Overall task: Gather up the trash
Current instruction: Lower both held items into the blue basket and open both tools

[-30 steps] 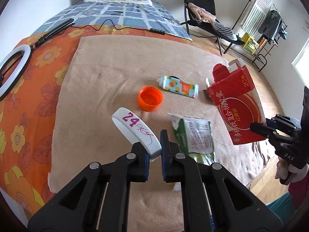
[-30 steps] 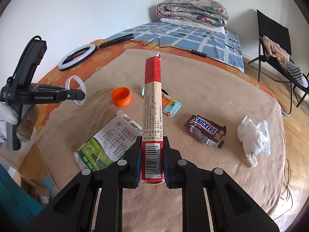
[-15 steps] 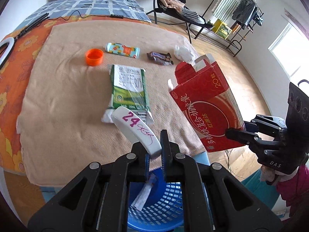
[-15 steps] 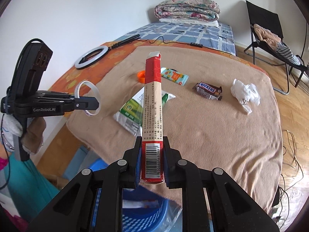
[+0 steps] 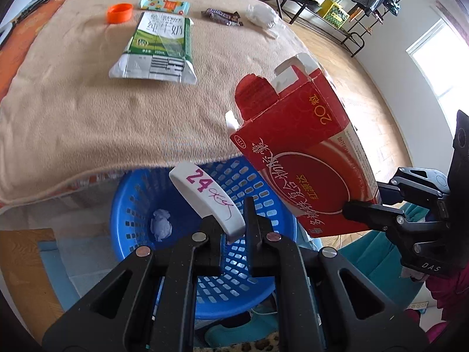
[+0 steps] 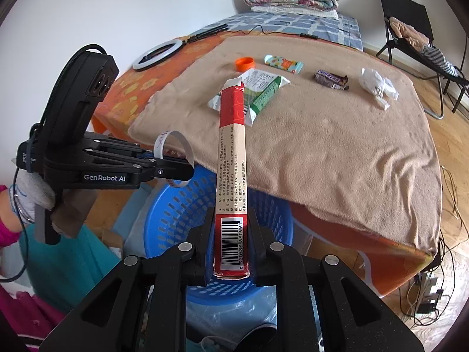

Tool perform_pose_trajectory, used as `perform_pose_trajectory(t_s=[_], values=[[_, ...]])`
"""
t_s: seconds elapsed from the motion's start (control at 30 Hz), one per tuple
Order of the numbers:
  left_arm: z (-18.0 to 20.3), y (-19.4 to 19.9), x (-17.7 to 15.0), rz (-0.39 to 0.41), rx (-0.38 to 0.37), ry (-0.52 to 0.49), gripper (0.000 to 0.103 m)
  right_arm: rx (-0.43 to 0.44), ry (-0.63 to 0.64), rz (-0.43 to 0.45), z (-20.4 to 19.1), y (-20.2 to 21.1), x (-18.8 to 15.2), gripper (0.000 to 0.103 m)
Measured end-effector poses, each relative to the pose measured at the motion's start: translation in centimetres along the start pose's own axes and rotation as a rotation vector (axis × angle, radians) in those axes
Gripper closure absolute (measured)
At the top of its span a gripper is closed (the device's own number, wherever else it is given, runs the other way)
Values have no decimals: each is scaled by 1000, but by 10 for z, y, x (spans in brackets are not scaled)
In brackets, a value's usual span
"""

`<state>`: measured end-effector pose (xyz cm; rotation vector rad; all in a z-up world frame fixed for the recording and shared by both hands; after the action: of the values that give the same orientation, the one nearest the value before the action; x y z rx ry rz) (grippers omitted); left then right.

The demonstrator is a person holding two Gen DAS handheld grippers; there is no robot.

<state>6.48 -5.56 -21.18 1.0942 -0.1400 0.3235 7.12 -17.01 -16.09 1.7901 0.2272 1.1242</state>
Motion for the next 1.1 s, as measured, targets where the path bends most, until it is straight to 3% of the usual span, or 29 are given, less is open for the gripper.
perform_pose_trajectory(t_s=[0.27,0.63,0.7,0.77,0.9,0.97,1.03,1.1], values=[[-17,-18,-24,-78,42,31,96,20,4,-64,-19,-13,-26,87],[-34,-27,-26,-98,110,60,94,28,-24,-134,-25,-32,-44,86],[-35,-30,-24,-95,125,61,82,30,-36,-135,-22,-34,-46,86],[-37,-29,-23,-80,137,62,60,26,-46,-136,-20,-36,-45,86],[-43,-27,-21,-71,141,77,57,10,-54,-138,-16,-37,-45,85],[-45,-26,-20,-66,143,82,47,-3,-57,-140,-14,-38,-45,76],[-47,-25,-18,-61,150,87,43,-13,-60,-138,-13,-38,-44,62],[-48,-25,-17,-61,159,91,42,-21,-60,-137,-12,-37,-43,57]])
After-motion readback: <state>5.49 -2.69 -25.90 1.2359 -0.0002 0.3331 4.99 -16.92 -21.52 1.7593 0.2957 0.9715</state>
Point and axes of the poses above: each gripper's, at about its wrist camera, not at the fingertips, and y roughly against the way its jaws point, z to its right, x to its top, the point moved 5 cm from there along -y, roughly the way its jaws point, and after that the axes turned 13 degrees about y, right-handed, at the moved point
